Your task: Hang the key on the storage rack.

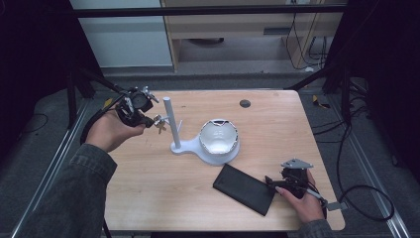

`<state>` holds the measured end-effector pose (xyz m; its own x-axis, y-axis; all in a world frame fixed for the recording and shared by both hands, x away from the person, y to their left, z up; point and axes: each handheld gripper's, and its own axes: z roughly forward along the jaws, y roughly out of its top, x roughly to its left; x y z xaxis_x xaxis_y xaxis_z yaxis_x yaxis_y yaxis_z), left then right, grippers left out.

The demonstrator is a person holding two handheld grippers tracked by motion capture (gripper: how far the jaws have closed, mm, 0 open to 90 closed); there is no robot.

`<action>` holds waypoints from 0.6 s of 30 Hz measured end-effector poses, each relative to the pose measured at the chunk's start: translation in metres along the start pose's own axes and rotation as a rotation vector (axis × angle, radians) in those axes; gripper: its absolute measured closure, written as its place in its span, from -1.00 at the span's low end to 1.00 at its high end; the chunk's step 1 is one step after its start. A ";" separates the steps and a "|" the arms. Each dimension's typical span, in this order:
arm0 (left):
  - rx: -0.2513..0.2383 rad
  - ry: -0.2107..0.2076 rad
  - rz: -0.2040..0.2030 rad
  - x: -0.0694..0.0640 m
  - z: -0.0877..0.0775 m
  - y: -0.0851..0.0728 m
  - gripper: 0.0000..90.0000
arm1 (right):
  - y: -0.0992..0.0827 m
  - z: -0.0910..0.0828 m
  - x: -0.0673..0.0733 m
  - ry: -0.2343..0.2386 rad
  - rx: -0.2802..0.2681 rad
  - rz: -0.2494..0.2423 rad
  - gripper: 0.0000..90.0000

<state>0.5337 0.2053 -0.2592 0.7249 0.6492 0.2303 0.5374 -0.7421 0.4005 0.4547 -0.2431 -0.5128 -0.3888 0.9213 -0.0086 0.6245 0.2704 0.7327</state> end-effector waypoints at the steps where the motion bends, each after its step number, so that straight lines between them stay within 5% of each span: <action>1: 0.000 0.000 -0.002 0.001 0.000 0.000 0.99 | 0.000 0.000 0.000 0.000 0.001 0.002 -0.89; 18: 0.028 0.004 -0.005 0.002 0.017 0.008 0.99 | 0.000 0.000 0.001 0.008 0.000 0.001 -0.89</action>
<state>0.5467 0.1984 -0.2704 0.7201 0.6538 0.2321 0.5529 -0.7429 0.3772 0.4543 -0.2424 -0.5128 -0.3930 0.9195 -0.0024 0.6251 0.2691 0.7327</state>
